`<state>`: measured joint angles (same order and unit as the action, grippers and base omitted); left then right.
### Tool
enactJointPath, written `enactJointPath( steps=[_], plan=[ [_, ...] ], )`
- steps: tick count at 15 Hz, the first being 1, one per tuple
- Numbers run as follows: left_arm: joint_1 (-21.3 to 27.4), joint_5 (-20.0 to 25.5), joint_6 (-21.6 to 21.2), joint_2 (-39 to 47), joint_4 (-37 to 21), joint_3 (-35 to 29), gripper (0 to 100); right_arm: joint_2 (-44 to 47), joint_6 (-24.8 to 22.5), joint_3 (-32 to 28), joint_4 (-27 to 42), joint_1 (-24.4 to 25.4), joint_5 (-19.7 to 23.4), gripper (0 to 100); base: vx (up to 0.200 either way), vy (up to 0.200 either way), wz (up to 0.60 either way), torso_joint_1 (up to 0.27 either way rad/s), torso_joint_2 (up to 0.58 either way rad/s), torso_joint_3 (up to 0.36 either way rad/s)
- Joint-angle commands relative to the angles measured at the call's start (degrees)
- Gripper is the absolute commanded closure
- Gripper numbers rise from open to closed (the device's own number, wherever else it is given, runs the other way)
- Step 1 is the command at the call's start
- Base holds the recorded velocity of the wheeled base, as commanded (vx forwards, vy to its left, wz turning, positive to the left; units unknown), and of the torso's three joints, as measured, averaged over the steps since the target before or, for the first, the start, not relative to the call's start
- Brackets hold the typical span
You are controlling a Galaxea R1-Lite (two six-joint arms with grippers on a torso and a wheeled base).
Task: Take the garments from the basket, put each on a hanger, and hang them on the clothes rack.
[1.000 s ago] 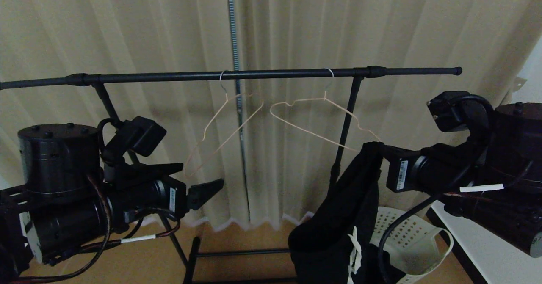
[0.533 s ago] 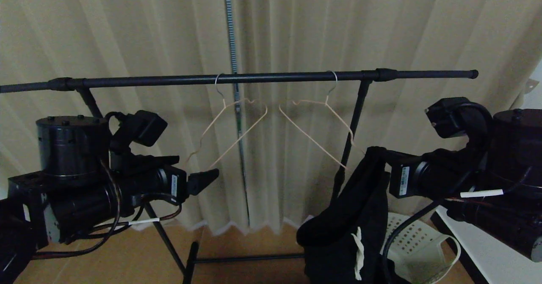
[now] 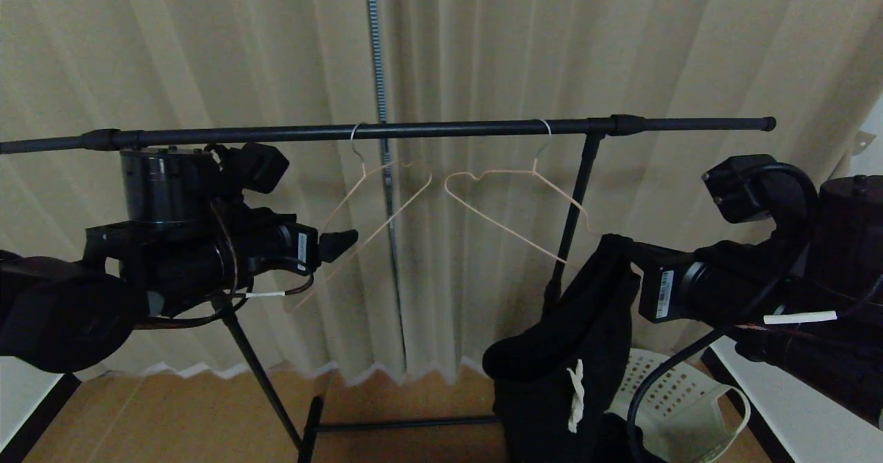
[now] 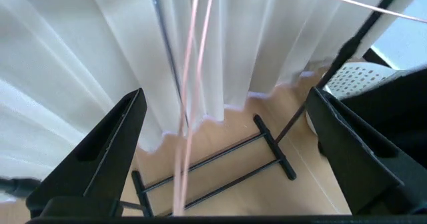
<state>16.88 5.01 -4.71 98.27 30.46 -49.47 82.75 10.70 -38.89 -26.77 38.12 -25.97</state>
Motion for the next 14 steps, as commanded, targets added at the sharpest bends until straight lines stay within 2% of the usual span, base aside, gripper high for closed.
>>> enactJointPath(
  steps=[1, 7, 14],
  plan=[
    [-0.45, 0.0, -0.04, 4.92, 0.03, -2.56, 0, 0.04, 0.02, 0.04, -0.04, 0.02, 0.04, 100, 0.0, 0.0, 0.0, 0.0, 0.0, 0.0],
    [-2.82, 0.35, -0.13, 11.59, 0.12, -8.63, 0, 0.04, 0.02, 0.04, -0.04, 0.02, 0.04, 100, 0.0, 0.0, 0.0, 0.0, 0.0, 0.0],
    [-2.65, 1.14, -0.13, 13.0, 0.12, -9.59, 0, 0.04, 0.11, 0.13, -0.04, 0.02, 0.04, 100, 0.0, 0.0, 0.0, 0.0, 0.0, 0.0]
  ],
)
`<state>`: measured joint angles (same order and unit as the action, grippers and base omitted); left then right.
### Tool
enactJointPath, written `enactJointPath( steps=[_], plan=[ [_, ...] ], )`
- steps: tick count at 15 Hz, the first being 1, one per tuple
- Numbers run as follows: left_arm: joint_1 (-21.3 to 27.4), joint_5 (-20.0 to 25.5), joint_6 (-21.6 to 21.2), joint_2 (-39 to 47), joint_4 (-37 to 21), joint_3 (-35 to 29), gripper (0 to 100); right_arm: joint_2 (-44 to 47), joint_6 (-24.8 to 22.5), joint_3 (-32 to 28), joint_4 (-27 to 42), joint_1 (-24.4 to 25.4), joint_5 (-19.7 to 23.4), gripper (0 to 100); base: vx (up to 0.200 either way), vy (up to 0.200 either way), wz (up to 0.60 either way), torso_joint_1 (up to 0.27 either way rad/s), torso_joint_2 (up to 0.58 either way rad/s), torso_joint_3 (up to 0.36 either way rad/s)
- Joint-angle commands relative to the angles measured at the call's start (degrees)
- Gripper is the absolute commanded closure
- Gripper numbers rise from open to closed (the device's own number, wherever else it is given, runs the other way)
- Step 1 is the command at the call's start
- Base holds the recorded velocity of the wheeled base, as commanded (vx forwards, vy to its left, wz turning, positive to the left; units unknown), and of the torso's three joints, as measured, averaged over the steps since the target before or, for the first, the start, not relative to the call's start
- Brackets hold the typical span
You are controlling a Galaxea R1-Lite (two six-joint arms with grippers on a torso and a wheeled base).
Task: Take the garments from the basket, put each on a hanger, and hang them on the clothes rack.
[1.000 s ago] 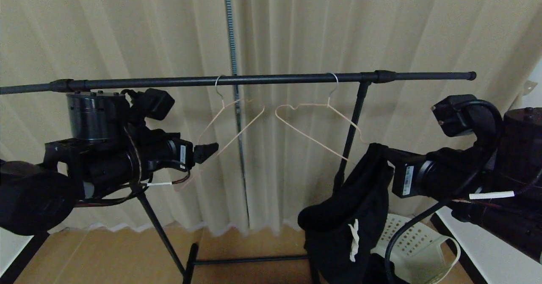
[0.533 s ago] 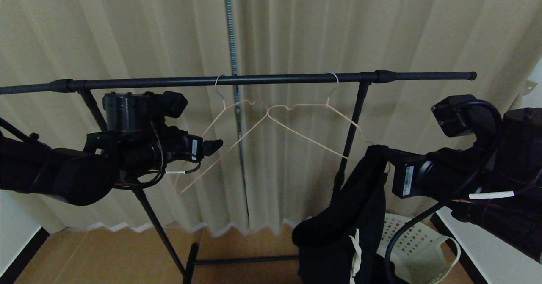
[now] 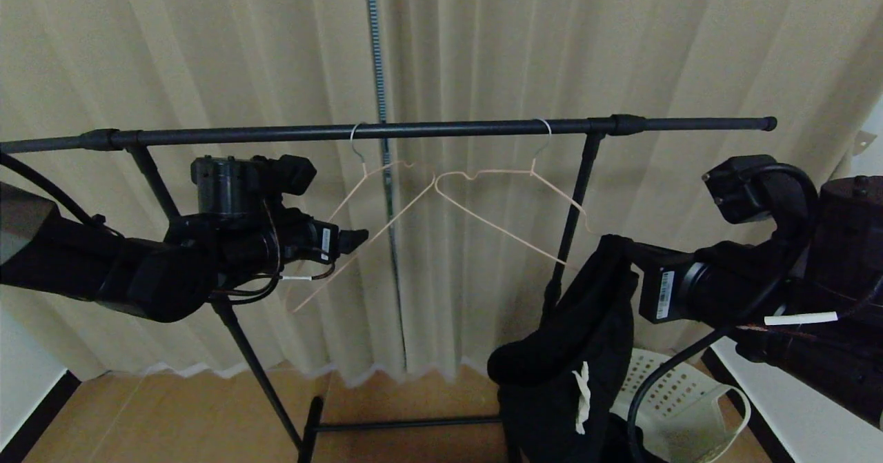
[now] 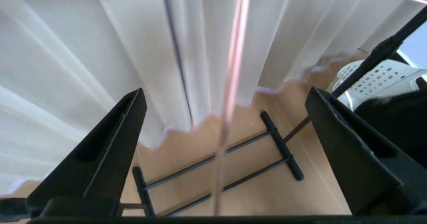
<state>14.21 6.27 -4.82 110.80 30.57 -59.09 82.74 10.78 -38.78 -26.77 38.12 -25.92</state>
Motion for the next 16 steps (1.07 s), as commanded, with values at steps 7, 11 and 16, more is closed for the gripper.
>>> enactJointPath(
  steps=[7, 11, 16],
  plan=[
    [-0.06, -0.11, 0.07, 0.56, 0.01, 0.73, 100, 0.06, 0.03, 0.02, -0.04, 0.02, -0.01, 100, 0.0, 0.0, 0.0, 0.0, 0.0, 0.0],
    [-0.15, -0.11, 0.07, 0.38, 0.1, 0.55, 100, 0.14, 0.03, 0.11, -0.04, 0.02, -0.01, 100, 0.0, 0.0, 0.0, 0.0, 0.0, 0.0],
    [0.02, -0.11, 0.42, 0.21, 2.82, 0.55, 100, 0.14, 0.03, 0.19, -0.04, 0.02, -0.01, 100, 0.0, 0.0, 0.0, 0.0, 0.0, 0.0]
  ],
)
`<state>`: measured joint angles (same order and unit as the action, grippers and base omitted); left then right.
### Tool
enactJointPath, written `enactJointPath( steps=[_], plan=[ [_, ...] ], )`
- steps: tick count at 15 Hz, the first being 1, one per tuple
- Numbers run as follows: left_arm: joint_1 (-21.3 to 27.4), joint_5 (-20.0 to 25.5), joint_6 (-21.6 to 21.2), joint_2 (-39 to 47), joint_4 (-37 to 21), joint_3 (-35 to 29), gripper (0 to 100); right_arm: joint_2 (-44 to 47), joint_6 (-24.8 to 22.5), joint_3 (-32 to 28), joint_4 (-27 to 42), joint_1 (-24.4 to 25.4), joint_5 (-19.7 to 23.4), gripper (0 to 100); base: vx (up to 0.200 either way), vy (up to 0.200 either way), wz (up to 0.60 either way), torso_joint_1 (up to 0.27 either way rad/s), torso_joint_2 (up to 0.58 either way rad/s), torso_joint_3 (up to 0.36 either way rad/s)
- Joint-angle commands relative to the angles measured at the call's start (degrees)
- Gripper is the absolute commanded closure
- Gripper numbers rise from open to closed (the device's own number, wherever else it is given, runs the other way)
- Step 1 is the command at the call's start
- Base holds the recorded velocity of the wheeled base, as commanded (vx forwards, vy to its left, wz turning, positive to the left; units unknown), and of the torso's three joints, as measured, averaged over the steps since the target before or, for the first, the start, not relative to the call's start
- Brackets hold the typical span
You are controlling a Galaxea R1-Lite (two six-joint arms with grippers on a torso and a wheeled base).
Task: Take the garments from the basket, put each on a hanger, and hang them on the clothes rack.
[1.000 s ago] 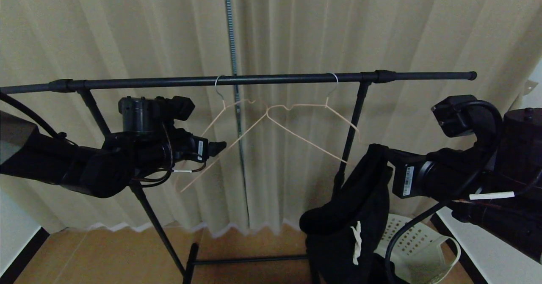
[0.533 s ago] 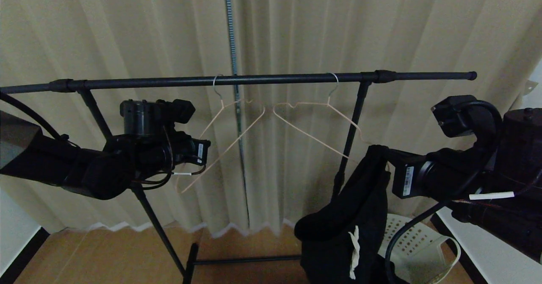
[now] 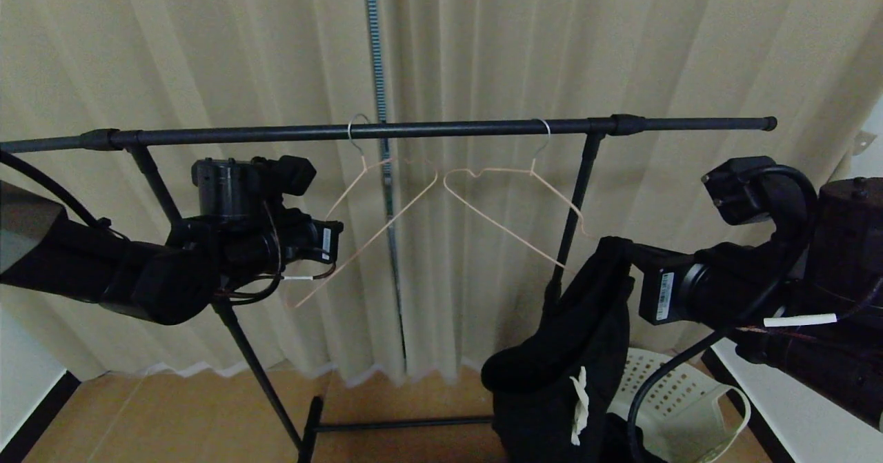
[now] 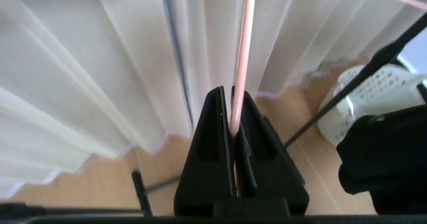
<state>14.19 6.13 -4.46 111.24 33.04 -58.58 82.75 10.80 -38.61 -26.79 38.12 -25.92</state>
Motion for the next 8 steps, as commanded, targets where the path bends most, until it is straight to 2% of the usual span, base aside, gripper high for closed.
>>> enactJointPath(
  steps=[1, 8],
  plan=[
    [0.22, 0.02, 0.07, -0.32, 1.42, 0.13, 100, 0.13, 0.01, 0.02, -0.01, 0.02, -0.01, 100, 0.0, 0.0, 0.0, 0.0, 0.0, 0.0],
    [0.66, 0.2, -0.11, -3.66, 1.77, 2.33, 100, 0.13, 0.01, 0.02, -0.01, 0.02, -0.01, 100, 0.0, 0.0, 0.0, 0.0, 0.0, 0.0]
  ],
)
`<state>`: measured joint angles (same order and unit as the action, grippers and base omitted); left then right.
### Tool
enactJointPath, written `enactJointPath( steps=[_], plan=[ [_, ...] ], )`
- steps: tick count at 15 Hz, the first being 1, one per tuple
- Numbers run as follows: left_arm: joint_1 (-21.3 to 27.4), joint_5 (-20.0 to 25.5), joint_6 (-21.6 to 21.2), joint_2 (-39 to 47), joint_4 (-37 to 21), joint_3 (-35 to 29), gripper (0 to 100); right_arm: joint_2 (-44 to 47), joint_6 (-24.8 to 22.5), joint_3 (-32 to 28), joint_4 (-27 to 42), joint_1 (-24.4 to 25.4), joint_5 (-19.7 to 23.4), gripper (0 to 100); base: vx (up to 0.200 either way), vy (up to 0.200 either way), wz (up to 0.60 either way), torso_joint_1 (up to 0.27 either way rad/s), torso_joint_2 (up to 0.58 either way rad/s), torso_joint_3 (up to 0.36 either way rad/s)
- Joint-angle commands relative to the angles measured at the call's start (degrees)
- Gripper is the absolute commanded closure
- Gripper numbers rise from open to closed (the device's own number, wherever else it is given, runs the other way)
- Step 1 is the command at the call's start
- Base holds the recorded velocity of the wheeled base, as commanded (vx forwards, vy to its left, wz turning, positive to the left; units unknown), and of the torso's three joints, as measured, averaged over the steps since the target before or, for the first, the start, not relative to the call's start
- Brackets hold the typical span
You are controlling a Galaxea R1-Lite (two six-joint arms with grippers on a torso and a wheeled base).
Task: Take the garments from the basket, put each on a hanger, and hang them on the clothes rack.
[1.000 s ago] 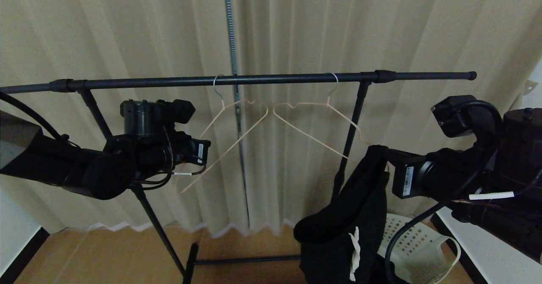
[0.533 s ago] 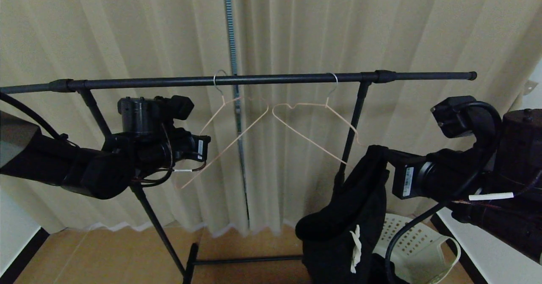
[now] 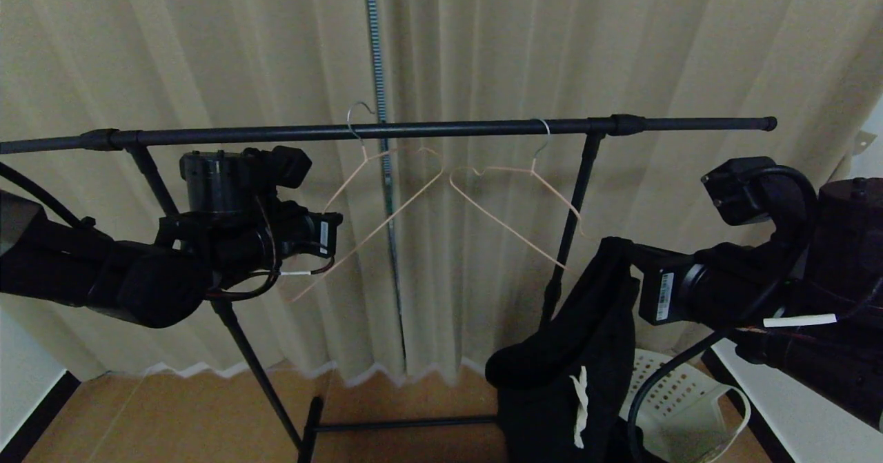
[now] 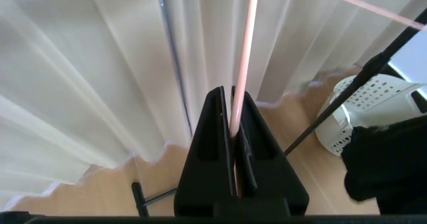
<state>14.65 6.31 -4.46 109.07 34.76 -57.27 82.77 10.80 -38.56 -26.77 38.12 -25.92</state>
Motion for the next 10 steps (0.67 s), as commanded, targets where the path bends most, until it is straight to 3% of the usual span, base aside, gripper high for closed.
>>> enactJointPath(
  steps=[1, 4, 10],
  plan=[
    [0.46, 0.01, -0.02, -2.19, 0.58, 2.08, 100, 0.11, 0.01, -0.03, -0.04, 0.02, -0.01, 100, 0.0, 0.0, 0.0, 0.0, 0.0, 0.0],
    [0.55, 0.98, -0.11, -3.95, 4.27, 5.68, 100, 0.11, 0.01, -0.03, -0.04, 0.02, -0.01, 100, 0.0, 0.0, 0.0, 0.0, 0.0, 0.0],
    [0.82, 2.47, -0.28, -10.9, 5.06, 13.24, 100, 0.11, 0.01, -0.03, -0.04, 0.02, 0.08, 100, 0.0, 0.0, 0.0, 0.0, 0.0, 0.0]
  ],
)
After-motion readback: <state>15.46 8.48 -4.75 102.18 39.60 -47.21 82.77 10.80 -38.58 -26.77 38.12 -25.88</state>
